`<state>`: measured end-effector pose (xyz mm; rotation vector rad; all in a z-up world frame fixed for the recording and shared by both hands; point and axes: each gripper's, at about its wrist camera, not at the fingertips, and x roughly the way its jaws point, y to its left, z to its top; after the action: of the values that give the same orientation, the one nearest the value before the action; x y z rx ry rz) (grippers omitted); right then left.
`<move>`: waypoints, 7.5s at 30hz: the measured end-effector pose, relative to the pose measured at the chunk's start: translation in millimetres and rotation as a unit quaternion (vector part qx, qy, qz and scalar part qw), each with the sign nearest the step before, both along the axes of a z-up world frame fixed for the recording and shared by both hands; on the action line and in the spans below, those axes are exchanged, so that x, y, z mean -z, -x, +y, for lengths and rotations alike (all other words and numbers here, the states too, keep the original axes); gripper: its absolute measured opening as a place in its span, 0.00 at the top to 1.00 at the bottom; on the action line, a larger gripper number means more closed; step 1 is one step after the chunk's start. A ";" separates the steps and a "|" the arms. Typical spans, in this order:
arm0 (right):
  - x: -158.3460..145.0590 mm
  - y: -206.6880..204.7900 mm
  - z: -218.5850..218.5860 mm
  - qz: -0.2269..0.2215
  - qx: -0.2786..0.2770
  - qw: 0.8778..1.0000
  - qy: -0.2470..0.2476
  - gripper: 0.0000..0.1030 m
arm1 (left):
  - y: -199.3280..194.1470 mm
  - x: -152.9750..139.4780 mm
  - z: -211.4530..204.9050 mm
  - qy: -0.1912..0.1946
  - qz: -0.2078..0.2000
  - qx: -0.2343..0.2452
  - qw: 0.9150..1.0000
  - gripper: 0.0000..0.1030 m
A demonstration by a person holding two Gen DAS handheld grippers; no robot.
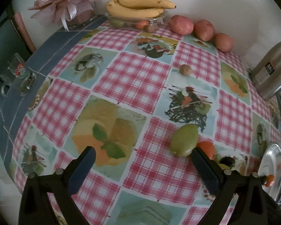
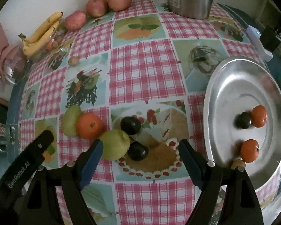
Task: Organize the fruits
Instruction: 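Lower both open tools over the green pear and dark plum, then grasp the green pear with the left tool while the right tool grasps a dark plum, then carry the green pear and dark plum over the steel plate, then open the left tool to drop the pear while the right tool drops the plum, then move both open tools back from the plate toward the orange and plum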
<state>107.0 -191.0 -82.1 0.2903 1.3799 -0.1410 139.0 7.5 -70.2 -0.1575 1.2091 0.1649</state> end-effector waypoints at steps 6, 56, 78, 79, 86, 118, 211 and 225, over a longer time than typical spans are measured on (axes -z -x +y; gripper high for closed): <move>-2.5 -2.4 -15.5 -0.013 0.030 0.999 -0.013 0.19 | -2.6 4.8 2.3 0.015 0.004 -0.005 1.000 0.00; 34.1 -17.0 -13.8 -0.050 0.037 0.994 -0.093 0.72 | -40.2 47.0 -14.4 0.161 0.035 0.026 0.986 0.54; -3.2 -13.0 -26.9 -0.092 0.059 0.988 -0.105 0.73 | -30.1 12.0 14.5 0.200 0.000 -0.018 0.980 0.58; -5.3 -12.2 -27.5 -0.094 0.059 0.988 -0.104 0.73 | -30.2 8.8 14.7 0.200 -0.004 -0.017 0.980 0.58; -15.0 -8.1 -33.3 -0.102 0.064 0.987 -0.103 0.73 | -30.3 -0.5 15.2 0.208 -0.014 -0.019 0.978 0.58; -39.4 41.1 -155.3 -0.109 0.225 0.968 -0.021 0.72 | 11.3 -27.7 -160.5 0.229 -0.014 0.221 0.948 0.58; -41.1 1.8 -34.1 -0.105 0.006 0.993 0.058 0.10 | -14.5 -25.6 9.1 0.042 -0.028 -0.001 0.999 0.00; -31.7 -6.6 6.7 -0.090 -0.048 0.994 0.031 0.10 | -14.4 -21.8 22.2 0.073 -0.017 -0.002 0.997 0.00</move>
<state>113.6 -184.3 -50.4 0.1794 1.2066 -0.0759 153.4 29.7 -48.5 -0.2890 1.1873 0.0767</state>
